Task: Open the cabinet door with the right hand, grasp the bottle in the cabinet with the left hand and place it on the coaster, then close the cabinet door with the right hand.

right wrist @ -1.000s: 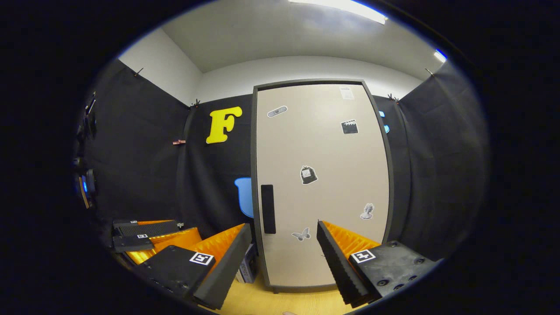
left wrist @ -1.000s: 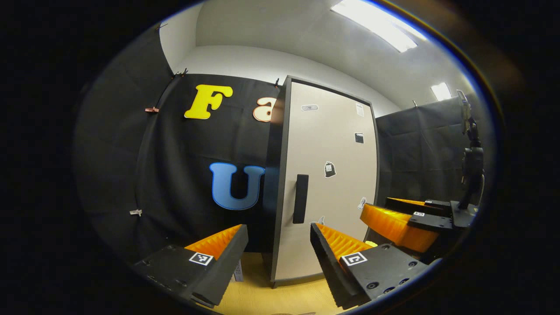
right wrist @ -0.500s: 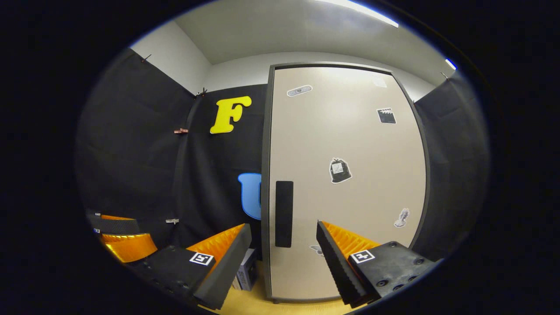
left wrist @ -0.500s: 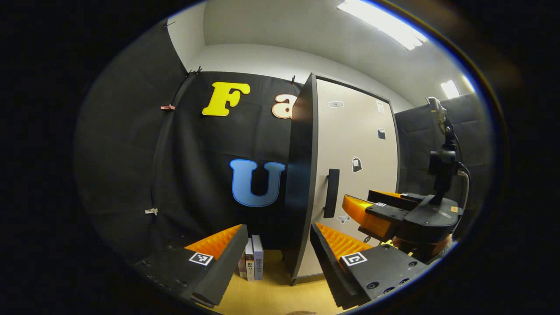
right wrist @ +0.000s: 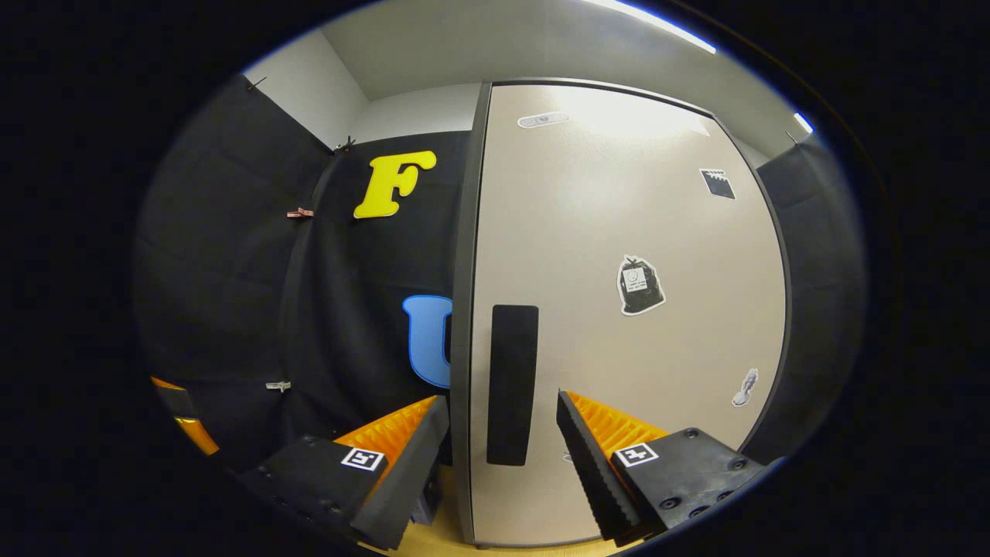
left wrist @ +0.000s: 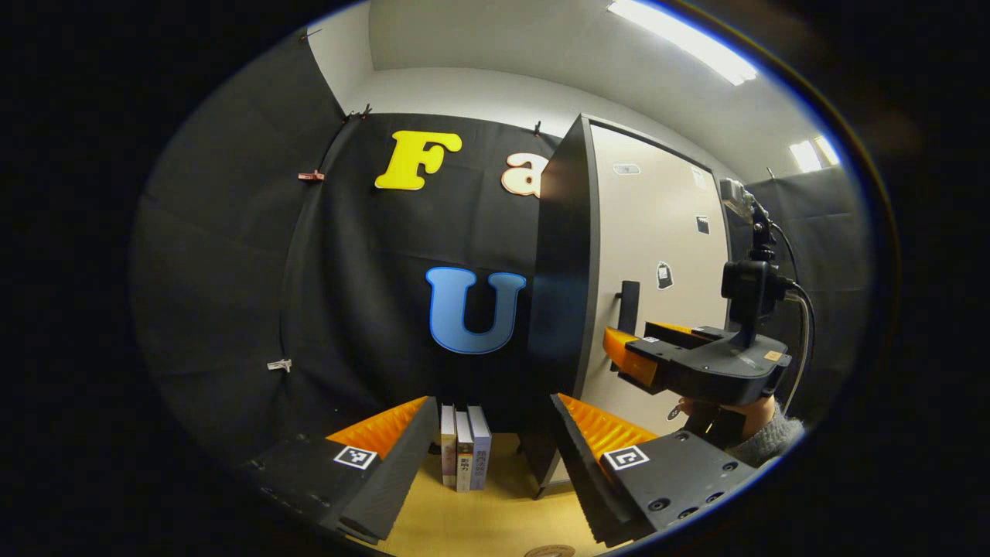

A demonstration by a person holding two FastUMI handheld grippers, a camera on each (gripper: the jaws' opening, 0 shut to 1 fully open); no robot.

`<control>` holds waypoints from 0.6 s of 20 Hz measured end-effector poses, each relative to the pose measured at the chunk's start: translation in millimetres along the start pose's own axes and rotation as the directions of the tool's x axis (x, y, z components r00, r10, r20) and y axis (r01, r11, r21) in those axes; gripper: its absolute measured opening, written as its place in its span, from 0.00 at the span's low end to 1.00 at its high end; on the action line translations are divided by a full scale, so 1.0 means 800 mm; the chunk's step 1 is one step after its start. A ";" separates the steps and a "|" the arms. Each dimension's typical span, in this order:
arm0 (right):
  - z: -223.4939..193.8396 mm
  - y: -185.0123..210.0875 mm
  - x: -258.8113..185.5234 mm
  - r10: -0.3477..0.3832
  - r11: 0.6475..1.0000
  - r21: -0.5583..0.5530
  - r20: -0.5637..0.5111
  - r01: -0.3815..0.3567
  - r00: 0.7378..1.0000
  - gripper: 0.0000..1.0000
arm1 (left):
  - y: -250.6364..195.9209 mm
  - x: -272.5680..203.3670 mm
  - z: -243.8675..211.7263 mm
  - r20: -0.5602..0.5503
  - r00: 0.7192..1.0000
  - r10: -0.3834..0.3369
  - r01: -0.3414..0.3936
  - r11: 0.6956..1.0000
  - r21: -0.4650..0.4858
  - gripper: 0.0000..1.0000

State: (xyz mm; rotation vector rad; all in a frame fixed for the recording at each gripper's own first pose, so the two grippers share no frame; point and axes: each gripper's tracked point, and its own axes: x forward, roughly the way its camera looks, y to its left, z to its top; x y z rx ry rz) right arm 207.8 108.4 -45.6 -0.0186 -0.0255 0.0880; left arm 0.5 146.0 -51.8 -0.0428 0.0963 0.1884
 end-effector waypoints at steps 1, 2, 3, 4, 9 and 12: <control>-0.003 0.001 0.006 0.004 1.000 -0.004 -0.005 -0.004 1.000 0.92 | 0.005 0.001 0.000 -0.003 1.000 0.006 -0.006 1.000 -0.003 0.91; -0.005 0.002 0.012 0.006 1.000 -0.004 -0.008 -0.006 1.000 0.92 | 0.010 0.002 -0.002 -0.005 1.000 0.012 -0.012 1.000 -0.005 0.91; -0.008 0.002 0.018 -0.002 1.000 -0.005 -0.011 0.002 1.000 0.92 | 0.014 0.003 -0.003 -0.009 1.000 0.017 -0.017 1.000 -0.006 0.91; -0.011 0.001 0.024 -0.011 1.000 -0.003 -0.015 0.011 1.000 0.85 | 0.019 0.004 -0.004 -0.012 1.000 0.024 -0.024 1.000 -0.005 0.91; -0.011 -0.006 0.036 -0.089 0.996 -0.023 0.013 0.089 0.996 0.75 | 0.039 0.000 -0.009 -0.024 0.998 0.058 -0.058 0.998 0.005 0.91; 0.002 -0.009 0.040 -0.125 0.992 -0.006 0.047 0.126 0.991 0.42 | 0.048 -0.003 -0.012 -0.029 0.997 0.073 -0.073 0.997 0.011 0.91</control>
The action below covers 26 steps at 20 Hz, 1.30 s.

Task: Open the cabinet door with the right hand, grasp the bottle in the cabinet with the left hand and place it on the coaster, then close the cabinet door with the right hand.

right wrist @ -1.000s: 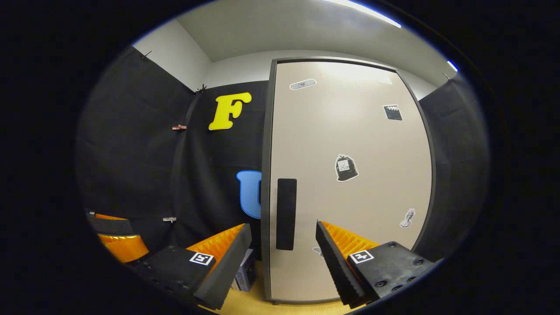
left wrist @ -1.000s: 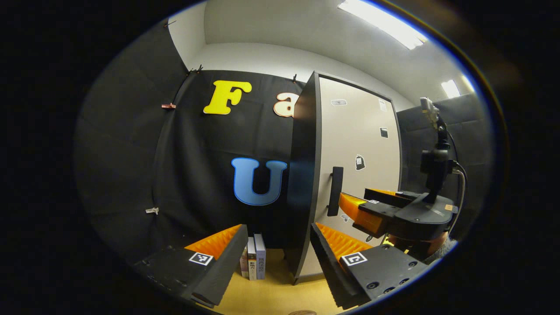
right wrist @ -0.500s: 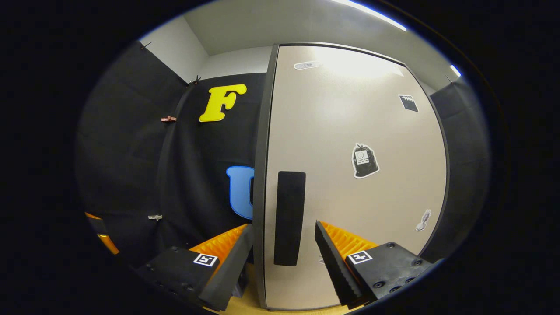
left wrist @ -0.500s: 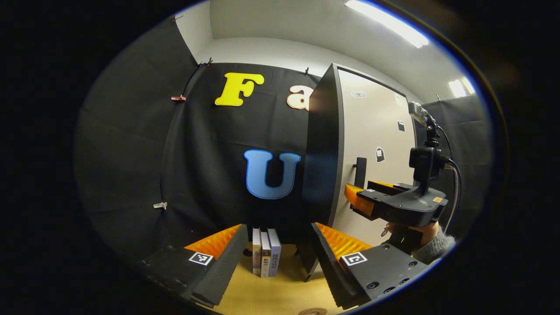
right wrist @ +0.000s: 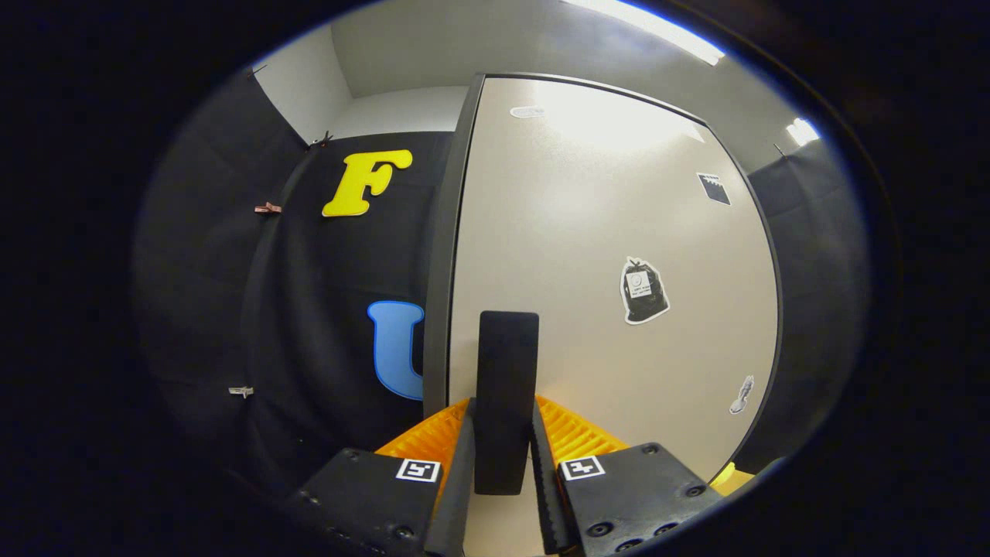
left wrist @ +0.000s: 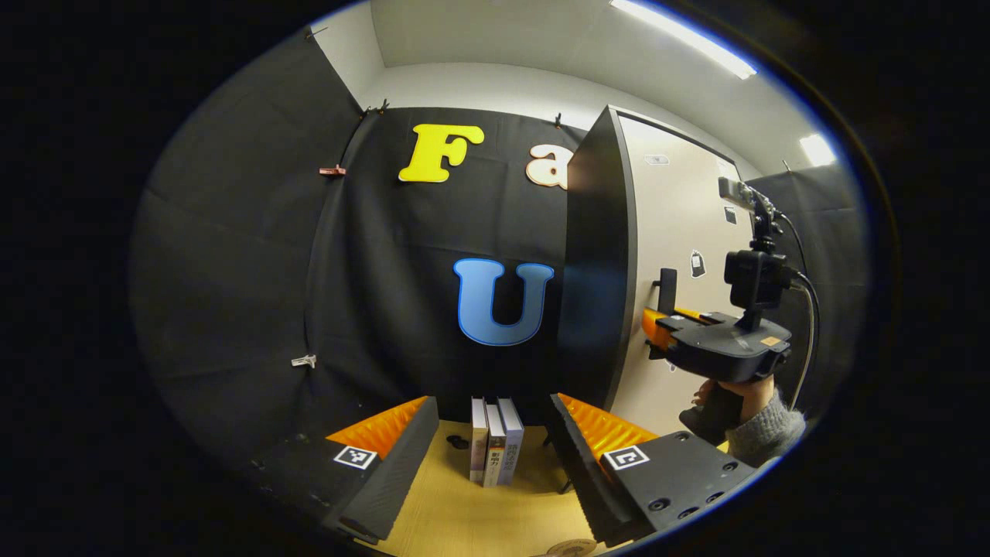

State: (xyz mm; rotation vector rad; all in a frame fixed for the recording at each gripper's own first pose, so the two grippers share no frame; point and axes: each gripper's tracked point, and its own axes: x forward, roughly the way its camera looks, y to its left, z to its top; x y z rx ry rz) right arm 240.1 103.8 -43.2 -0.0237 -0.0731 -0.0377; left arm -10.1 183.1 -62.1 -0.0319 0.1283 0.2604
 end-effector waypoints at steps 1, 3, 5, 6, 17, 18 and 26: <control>-0.002 -0.004 0.001 -0.010 1.000 0.004 -0.009 0.010 1.000 0.42 | 0.001 -0.001 0.000 -0.002 1.000 0.001 -0.001 1.000 -0.004 0.91; -0.001 -0.005 -0.001 -0.009 1.000 0.021 -0.018 0.009 1.000 0.33 | 0.002 -0.004 0.000 -0.003 1.000 0.000 0.000 1.000 -0.012 0.91; -0.003 -0.006 0.001 -0.012 1.000 0.015 -0.031 0.012 0.999 0.25 | 0.003 -0.009 -0.002 -0.007 1.000 0.000 0.000 1.000 -0.020 0.91; 0.001 -0.005 -0.005 -0.013 1.000 0.015 -0.040 0.014 0.999 0.16 | 0.003 -0.013 -0.002 -0.008 1.000 0.000 0.000 1.000 -0.023 0.91; 0.027 -0.038 -0.129 0.116 0.993 0.041 -0.095 -0.113 0.989 0.07 | -0.055 -0.042 0.011 0.026 0.997 -0.072 0.072 0.997 -0.029 0.91; 0.030 -0.046 -0.144 0.117 0.993 0.041 -0.102 -0.114 0.988 0.07 | -0.067 -0.040 0.010 0.025 0.995 -0.096 0.096 0.995 -0.025 0.91; 0.050 -0.119 -0.224 0.073 0.997 0.031 -0.135 -0.070 0.988 0.06 | -0.183 -0.031 0.003 0.000 0.945 -0.326 0.326 0.945 -0.011 0.91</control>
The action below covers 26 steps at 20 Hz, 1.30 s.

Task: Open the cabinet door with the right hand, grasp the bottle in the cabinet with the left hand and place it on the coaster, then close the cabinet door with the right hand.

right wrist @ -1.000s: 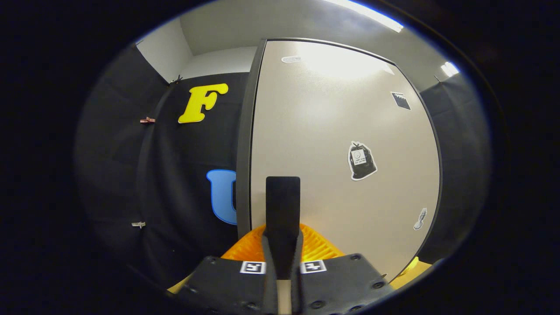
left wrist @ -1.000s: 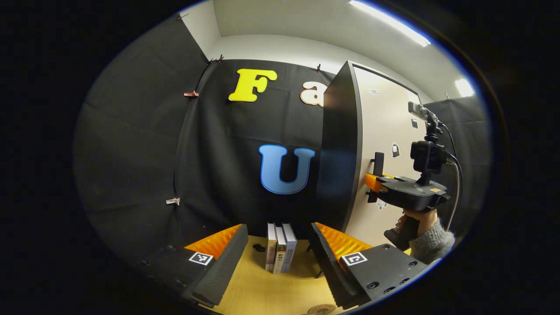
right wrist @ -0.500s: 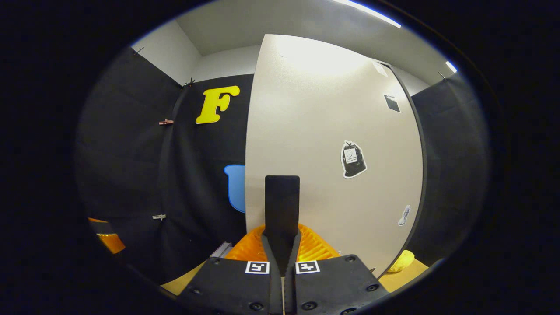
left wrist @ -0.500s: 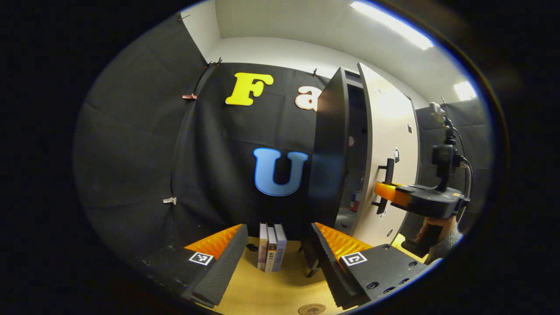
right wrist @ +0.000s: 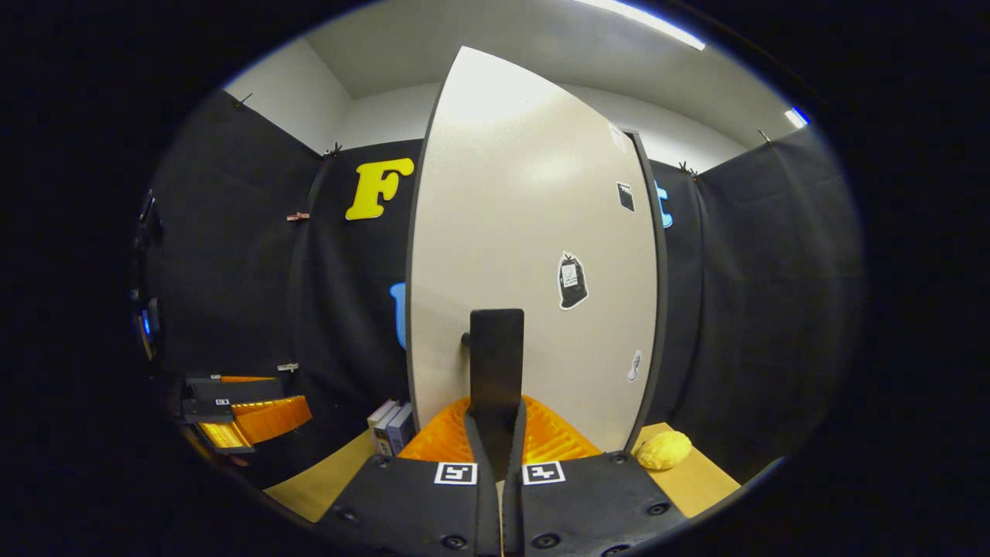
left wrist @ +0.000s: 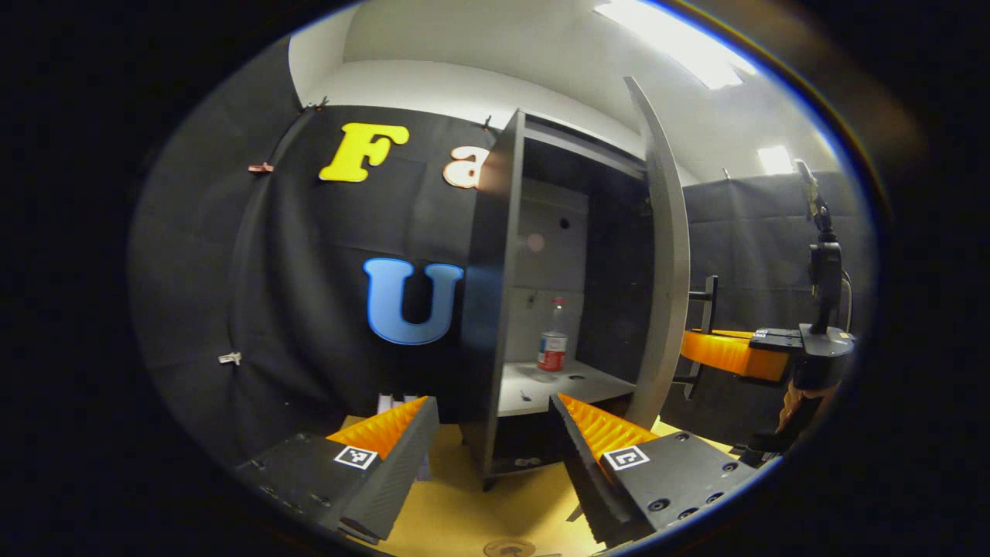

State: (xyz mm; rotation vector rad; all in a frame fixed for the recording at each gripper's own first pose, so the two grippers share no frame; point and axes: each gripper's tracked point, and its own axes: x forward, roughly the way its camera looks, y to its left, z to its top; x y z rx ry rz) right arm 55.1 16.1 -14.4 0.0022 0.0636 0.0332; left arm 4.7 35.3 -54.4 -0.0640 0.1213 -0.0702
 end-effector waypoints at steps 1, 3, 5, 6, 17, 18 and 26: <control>-0.001 -0.008 -0.006 -0.012 1.000 0.003 -0.004 0.012 1.000 0.06 | -0.015 0.006 -0.002 -0.006 0.999 -0.032 0.032 0.999 0.001 0.91; 0.001 -0.027 -0.019 -0.042 0.999 -0.003 -0.006 0.042 0.999 0.06 | -0.041 0.019 -0.007 -0.018 0.996 -0.089 0.089 0.996 0.004 0.91; 0.002 -0.049 -0.035 -0.078 0.997 -0.011 -0.010 0.078 0.997 0.06 | -0.066 0.031 -0.011 -0.029 0.990 -0.137 0.137 0.991 0.004 0.90; 0.003 -0.060 -0.042 -0.092 0.996 -0.012 -0.009 0.092 0.996 0.06 | -0.079 0.039 -0.015 -0.035 0.986 -0.161 0.161 0.987 0.001 0.90; 0.023 -0.193 -0.086 -0.258 0.965 -0.055 0.012 0.258 0.966 0.05 | -0.210 0.128 -0.018 -0.030 0.963 -0.268 0.268 0.963 0.018 0.90; 0.027 -0.201 -0.089 -0.247 0.967 -0.055 0.022 0.248 0.969 0.05 | -0.219 0.135 -0.019 -0.029 0.964 -0.265 0.266 0.964 0.021 0.91; 0.037 -0.262 -0.103 -0.143 0.989 0.039 0.030 0.142 0.989 0.05 | -0.256 0.190 -0.026 -0.029 0.980 -0.198 0.199 0.979 0.041 0.90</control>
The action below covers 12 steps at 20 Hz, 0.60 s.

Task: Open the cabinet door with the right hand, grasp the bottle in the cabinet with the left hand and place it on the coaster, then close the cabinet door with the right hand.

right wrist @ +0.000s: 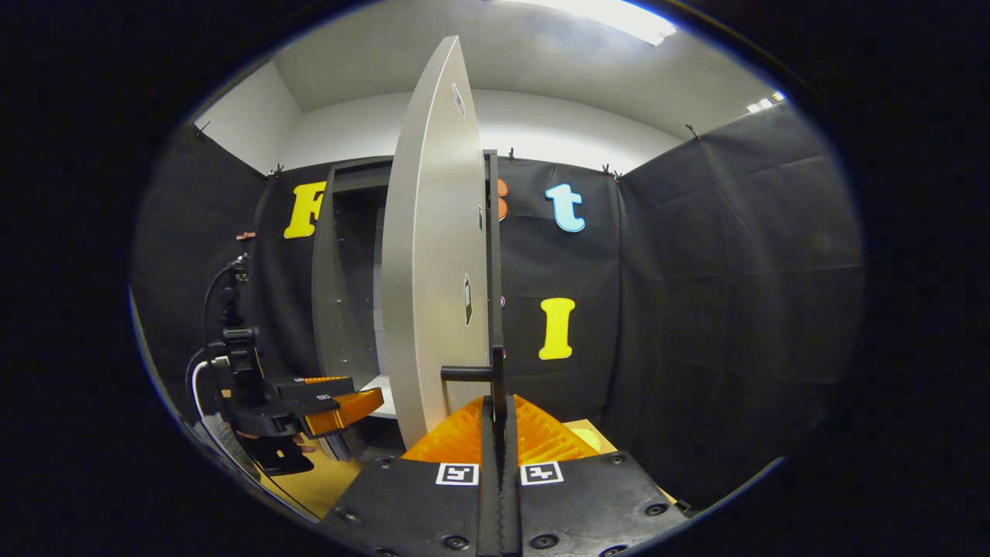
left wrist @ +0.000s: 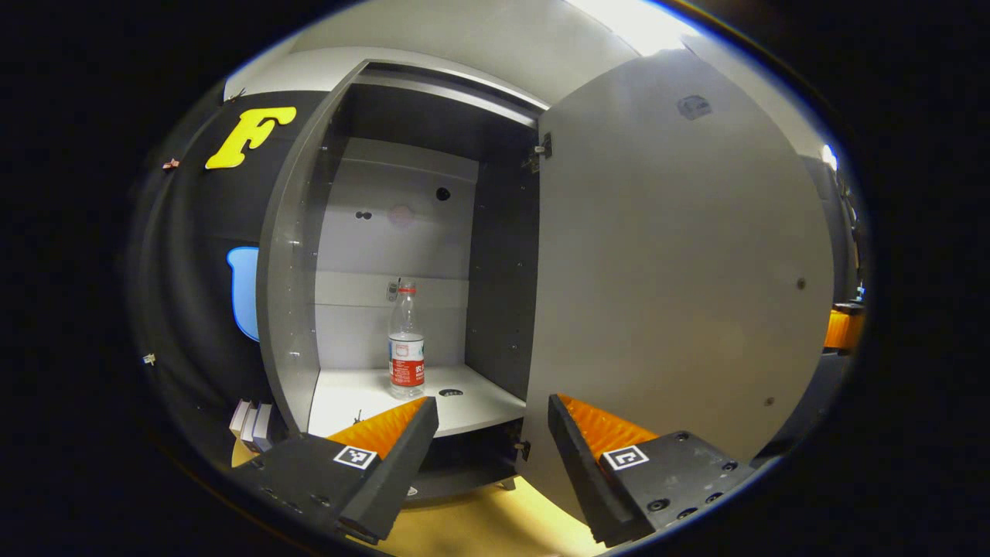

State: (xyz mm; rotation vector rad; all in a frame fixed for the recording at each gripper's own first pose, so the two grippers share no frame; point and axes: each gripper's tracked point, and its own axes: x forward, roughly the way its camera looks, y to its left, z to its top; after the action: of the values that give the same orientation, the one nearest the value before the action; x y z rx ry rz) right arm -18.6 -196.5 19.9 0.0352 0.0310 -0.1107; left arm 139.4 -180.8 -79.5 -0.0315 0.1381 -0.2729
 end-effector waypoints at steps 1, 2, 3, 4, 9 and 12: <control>0.000 -0.009 0.001 0.001 1.000 0.001 -0.001 -0.001 1.000 0.05 | 0.002 0.008 0.001 0.003 1.000 0.015 -0.015 1.000 0.005 0.90; 0.000 -0.018 0.000 -0.005 1.000 -0.005 -0.004 0.005 1.000 0.05 | 0.006 0.015 0.001 0.007 0.999 0.032 -0.032 0.999 0.011 0.90; 0.001 -0.027 0.002 -0.013 1.000 -0.010 -0.003 0.013 1.000 0.05 | 0.011 0.024 0.001 0.008 0.999 0.050 -0.050 0.999 0.017 0.90; 0.002 -0.037 0.001 -0.016 1.000 -0.005 0.000 0.016 1.000 0.05 | 0.014 0.033 -0.001 0.008 0.998 0.065 -0.065 0.998 0.021 0.91; -0.002 -0.054 -0.007 -0.027 0.999 0.039 -0.011 0.027 1.000 0.05 | 0.045 0.083 0.006 0.045 0.990 0.130 -0.132 0.991 0.037 0.90; 0.006 -0.061 -0.027 -0.014 0.998 0.055 0.006 0.014 1.000 0.05 | 0.070 0.119 0.024 0.102 0.981 0.165 -0.174 0.981 0.088 0.90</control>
State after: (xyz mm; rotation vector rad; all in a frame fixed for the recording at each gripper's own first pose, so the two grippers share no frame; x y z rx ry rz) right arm -45.2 -243.0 23.4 0.0899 0.0217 -0.1258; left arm 247.9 -152.4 -75.9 0.0629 0.0329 -0.1066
